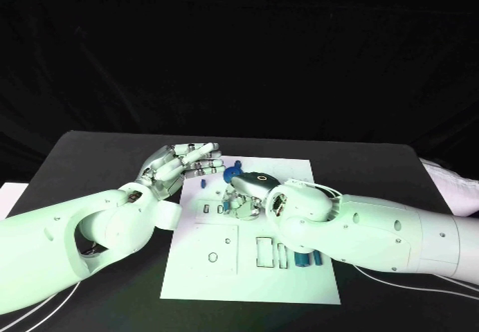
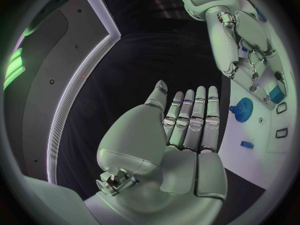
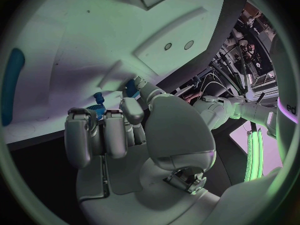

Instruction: Assemble the parts on the task board

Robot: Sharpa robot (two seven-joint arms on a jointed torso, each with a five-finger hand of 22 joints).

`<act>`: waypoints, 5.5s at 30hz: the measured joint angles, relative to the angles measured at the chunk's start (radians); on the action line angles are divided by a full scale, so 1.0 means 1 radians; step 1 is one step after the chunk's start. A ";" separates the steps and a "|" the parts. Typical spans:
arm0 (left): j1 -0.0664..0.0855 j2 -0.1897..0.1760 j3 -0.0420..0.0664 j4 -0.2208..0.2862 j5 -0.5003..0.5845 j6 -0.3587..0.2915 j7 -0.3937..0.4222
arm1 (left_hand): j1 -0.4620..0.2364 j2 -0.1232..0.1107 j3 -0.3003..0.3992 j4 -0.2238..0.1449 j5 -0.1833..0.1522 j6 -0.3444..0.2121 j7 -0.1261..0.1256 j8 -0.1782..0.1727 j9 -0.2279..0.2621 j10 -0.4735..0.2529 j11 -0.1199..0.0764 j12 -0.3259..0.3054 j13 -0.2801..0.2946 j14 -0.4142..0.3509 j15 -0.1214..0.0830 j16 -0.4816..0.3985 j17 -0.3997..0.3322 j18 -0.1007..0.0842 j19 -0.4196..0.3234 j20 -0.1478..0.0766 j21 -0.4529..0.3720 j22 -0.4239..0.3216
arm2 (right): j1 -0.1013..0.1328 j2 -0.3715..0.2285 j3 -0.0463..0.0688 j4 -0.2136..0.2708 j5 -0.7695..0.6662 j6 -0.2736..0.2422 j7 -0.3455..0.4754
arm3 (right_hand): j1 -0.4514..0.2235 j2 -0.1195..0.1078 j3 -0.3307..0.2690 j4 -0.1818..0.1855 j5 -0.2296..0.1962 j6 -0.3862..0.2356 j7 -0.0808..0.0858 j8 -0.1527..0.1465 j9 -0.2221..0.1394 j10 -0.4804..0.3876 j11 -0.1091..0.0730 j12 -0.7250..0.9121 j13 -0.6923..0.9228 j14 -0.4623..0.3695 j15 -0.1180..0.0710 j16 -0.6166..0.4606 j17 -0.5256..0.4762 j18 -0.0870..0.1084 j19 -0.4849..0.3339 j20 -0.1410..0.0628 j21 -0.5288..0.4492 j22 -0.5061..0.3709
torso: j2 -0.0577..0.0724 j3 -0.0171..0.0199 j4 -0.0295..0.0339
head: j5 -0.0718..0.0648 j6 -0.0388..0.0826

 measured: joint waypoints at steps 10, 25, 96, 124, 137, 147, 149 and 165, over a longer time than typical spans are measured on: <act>0.000 0.000 0.000 -0.001 0.000 0.000 0.000 | 0.000 0.000 0.000 0.000 0.000 0.000 0.000 0.000 0.000 0.000 0.000 0.000 0.000 0.000 0.000 0.000 0.000 0.000 0.000 0.000 0.000 0.000 | 0.000 -0.003 0.001 0.001 0.000 0.003 0.000 | -0.007 -0.007 -0.009 0.003 0.000 -0.001 0.000 -0.002 0.001 0.000 0.000 -0.004 -0.001 0.000 0.000 -0.004 -0.001 0.000 0.000 0.000 0.000 0.000 | 0.000 -0.0006 0.0000 | -0.001 0.000; 0.000 0.000 0.000 0.000 0.000 0.000 0.000 | 0.000 0.000 0.000 0.000 0.000 0.000 0.000 0.000 0.000 0.000 0.000 0.000 0.000 0.000 0.000 0.000 -0.002 0.000 0.000 0.000 0.000 0.000 | -0.002 -0.002 -0.001 0.000 0.002 -0.008 -0.003 | -0.039 -0.039 -0.049 0.021 0.000 -0.051 0.022 -0.020 -0.010 -0.067 0.012 -0.121 -0.086 -0.004 0.011 -0.012 -0.008 0.000 -0.007 0.007 -0.008 0.001 | -0.001 -0.0011 0.0005 | -0.007 -0.002; 0.100 0.137 -0.006 -0.147 -1.025 0.310 -1.037 | -0.237 0.003 -0.222 0.296 0.002 -0.023 -0.192 0.629 0.515 0.373 -0.219 1.264 1.165 0.479 -0.235 1.494 1.143 -0.132 0.588 -0.231 1.376 1.239 | 0.171 -0.455 0.007 0.179 0.455 -0.160 0.175 | 0.002 -0.028 -0.184 0.076 0.066 -0.097 0.022 -0.013 -0.009 -0.081 0.019 -0.112 -0.108 0.000 0.022 -0.027 -0.017 0.000 -0.007 0.014 -0.012 0.000 | -0.045 0.0259 -0.0169 | 0.021 -0.022; 0.113 0.275 -0.023 -0.243 -1.069 0.376 -1.136 | -0.249 0.006 -0.250 0.294 0.002 -0.040 -0.193 0.639 0.540 0.361 -0.222 1.246 1.137 0.477 -0.238 1.494 1.143 -0.132 0.591 -0.234 1.376 1.239 | 0.171 -0.441 0.007 0.163 0.455 -0.140 0.162 | 0.002 -0.028 -0.186 0.073 0.066 -0.093 0.026 -0.009 -0.009 -0.081 0.019 -0.118 -0.111 0.000 0.022 -0.027 -0.018 0.000 -0.007 0.014 -0.012 0.001 | -0.043 0.0245 -0.0171 | 0.022 -0.033; 0.114 0.294 -0.023 -0.248 -1.076 0.394 -1.139 | -0.253 0.003 -0.255 0.294 0.002 -0.040 -0.193 0.645 0.551 0.361 -0.222 1.243 1.136 0.477 -0.238 1.494 1.143 -0.132 0.591 -0.234 1.376 1.239 | 0.171 -0.429 0.007 0.155 0.455 -0.134 0.160 | 0.002 -0.028 -0.186 0.073 0.066 -0.093 0.026 -0.009 -0.009 -0.081 0.019 -0.118 -0.111 0.000 0.022 -0.027 -0.018 0.000 -0.007 0.014 -0.011 0.000 | -0.043 0.0252 -0.0164 | 0.020 -0.035; 0.115 0.299 -0.023 -0.250 -1.079 0.406 -1.140 | -0.194 0.013 -0.242 0.275 0.002 -0.047 -0.193 0.651 0.574 0.354 -0.221 1.238 1.133 0.477 -0.238 1.494 1.143 -0.132 0.591 -0.234 1.376 1.239 | 0.171 -0.425 0.007 0.150 0.454 -0.126 0.158 | 0.002 -0.028 -0.186 0.073 0.066 -0.093 0.026 -0.009 -0.009 -0.081 0.019 -0.118 -0.111 0.000 0.022 -0.027 -0.018 0.000 -0.007 0.014 -0.011 0.000 | -0.044 0.0250 -0.0161 | 0.020 -0.038; 0.115 0.300 -0.023 -0.250 -1.079 0.408 -1.140 | -0.179 0.016 -0.236 0.269 0.002 -0.051 -0.190 0.651 0.579 0.353 -0.221 1.237 1.133 0.477 -0.238 1.494 1.143 -0.132 0.591 -0.234 1.376 1.239 | 0.171 -0.425 0.007 0.150 0.454 -0.124 0.158 | 0.002 -0.028 -0.186 0.073 0.066 -0.093 0.026 -0.009 -0.009 -0.081 0.019 -0.118 -0.112 0.000 0.022 -0.027 -0.018 0.000 -0.007 0.014 -0.011 0.000 | -0.044 0.0248 -0.0159 | 0.020 -0.039; 0.120 0.300 -0.020 -0.248 -1.081 0.413 -1.139 | -0.011 0.062 -0.050 0.147 -0.003 -0.098 -0.204 0.631 0.600 0.330 -0.231 1.209 1.114 0.479 -0.250 1.494 1.143 -0.132 0.591 -0.245 1.376 1.239 | 0.171 -0.420 0.007 0.146 0.454 -0.109 0.154 | 0.006 -0.024 -0.186 0.073 0.066 -0.093 0.026 -0.009 -0.009 -0.081 0.019 -0.118 -0.114 0.000 0.022 -0.027 -0.020 0.000 -0.007 0.014 -0.011 0.000 | -0.044 0.0243 -0.0156 | 0.018 -0.043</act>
